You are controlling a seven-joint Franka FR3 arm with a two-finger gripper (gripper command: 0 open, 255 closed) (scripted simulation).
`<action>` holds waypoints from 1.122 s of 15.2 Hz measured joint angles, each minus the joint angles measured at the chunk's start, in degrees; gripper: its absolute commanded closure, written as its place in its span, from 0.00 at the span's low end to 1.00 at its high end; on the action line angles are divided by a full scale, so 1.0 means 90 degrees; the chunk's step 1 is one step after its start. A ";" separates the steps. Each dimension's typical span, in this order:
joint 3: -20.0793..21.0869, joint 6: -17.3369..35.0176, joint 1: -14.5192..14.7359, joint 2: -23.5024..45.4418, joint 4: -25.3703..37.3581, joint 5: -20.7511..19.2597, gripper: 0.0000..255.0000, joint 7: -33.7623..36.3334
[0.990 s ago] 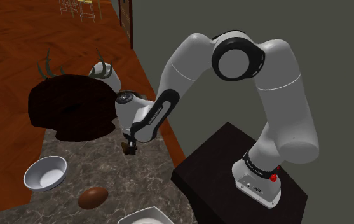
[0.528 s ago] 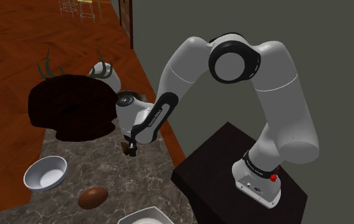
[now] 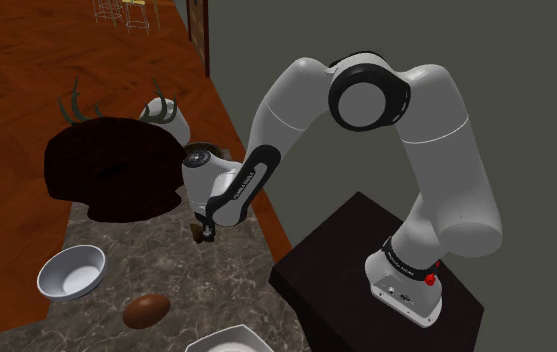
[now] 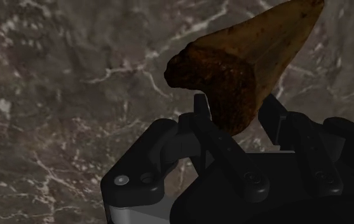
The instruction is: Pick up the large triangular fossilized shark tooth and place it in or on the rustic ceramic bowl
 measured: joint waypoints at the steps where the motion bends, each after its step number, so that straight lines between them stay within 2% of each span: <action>1: 0.0000 -0.0001 0.0000 0.0001 0.0001 0.0000 1.00 0.0000; 5: 0.0003 -0.0023 -0.0009 -0.0026 -0.0002 0.0006 1.00 -0.0005; 17: 0.0198 -0.0576 -0.0159 -0.0948 -0.0377 0.0182 1.00 -0.0150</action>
